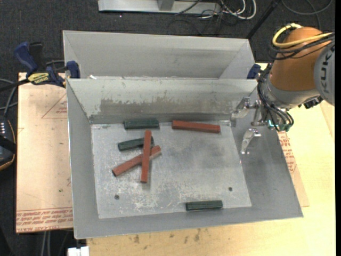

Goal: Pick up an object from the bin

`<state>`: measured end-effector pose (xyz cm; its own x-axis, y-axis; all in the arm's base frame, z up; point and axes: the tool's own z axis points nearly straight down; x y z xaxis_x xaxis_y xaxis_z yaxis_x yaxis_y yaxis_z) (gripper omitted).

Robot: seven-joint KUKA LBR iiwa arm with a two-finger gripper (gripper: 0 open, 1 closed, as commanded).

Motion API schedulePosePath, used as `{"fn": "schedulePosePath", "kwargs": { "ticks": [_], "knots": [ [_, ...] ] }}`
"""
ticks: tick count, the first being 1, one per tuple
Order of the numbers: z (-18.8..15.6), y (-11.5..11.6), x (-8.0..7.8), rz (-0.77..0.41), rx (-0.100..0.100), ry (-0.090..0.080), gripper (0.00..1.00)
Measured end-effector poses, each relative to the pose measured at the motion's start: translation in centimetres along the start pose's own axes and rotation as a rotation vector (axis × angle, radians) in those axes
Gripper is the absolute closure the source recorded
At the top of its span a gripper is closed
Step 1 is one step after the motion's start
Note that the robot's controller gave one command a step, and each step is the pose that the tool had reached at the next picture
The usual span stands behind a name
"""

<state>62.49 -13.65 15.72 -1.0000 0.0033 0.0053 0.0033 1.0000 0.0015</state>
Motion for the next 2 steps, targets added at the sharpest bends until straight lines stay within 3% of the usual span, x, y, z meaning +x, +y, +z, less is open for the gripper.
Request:
{"fn": "schedulePosePath", "kwargs": {
  "ticks": [1,2],
  "knots": [
    [-0.5,0.0,-0.2,-0.003,0.001,-0.007,0.00],
    [5.5,1.6,-2.4,-0.022,0.003,-0.015,0.00]
  ]
}}
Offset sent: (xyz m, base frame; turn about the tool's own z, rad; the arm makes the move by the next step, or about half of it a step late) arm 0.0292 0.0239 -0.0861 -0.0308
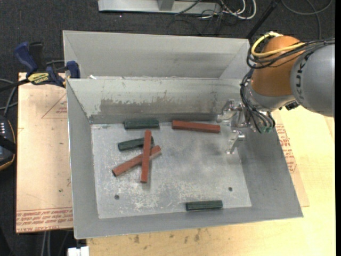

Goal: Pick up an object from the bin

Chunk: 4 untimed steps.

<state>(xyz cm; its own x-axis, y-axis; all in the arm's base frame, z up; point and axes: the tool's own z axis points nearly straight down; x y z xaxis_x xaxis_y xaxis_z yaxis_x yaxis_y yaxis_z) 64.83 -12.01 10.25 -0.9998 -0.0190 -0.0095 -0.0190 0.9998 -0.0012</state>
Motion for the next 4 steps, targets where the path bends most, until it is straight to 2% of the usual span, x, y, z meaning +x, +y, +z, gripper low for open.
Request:
{"fn": "schedulePosePath", "kwargs": {
  "ticks": [1,2,3,4],
  "knots": [
    [2.9,-0.2,-1.0,-0.081,-0.005,0.006,0.00],
    [2.2,7.4,-0.6,0.020,-0.002,-0.001,1.00],
    [2.2,7.4,-0.6,0.020,-0.002,-0.001,1.00],
    [-1.5,6.5,0.8,0.056,-0.002,0.010,1.00]
  ]
}}
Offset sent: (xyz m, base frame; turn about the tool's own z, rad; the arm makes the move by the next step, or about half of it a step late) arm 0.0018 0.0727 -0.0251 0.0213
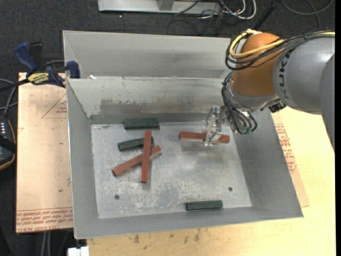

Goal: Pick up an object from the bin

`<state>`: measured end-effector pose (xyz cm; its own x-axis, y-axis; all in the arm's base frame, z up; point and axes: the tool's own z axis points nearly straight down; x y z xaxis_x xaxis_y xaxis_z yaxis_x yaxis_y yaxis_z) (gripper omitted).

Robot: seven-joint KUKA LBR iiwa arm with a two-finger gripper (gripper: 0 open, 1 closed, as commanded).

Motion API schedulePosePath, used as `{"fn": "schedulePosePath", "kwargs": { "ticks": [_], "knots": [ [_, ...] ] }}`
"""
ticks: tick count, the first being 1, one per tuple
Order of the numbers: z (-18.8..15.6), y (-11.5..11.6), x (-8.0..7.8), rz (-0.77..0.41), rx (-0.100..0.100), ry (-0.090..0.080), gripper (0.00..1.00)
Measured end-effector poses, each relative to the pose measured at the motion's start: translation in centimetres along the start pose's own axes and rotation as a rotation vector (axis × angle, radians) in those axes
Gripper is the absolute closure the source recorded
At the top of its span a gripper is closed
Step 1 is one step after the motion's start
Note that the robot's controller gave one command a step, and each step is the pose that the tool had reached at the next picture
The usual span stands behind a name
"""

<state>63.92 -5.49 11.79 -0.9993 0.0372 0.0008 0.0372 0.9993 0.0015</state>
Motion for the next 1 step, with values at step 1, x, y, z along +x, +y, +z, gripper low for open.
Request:
{"fn": "schedulePosePath", "kwargs": {
  "ticks": [1],
  "knots": [
    [-12.08,1.67,-0.41,0.002,0.001,-0.004,1.00]
  ]
}}
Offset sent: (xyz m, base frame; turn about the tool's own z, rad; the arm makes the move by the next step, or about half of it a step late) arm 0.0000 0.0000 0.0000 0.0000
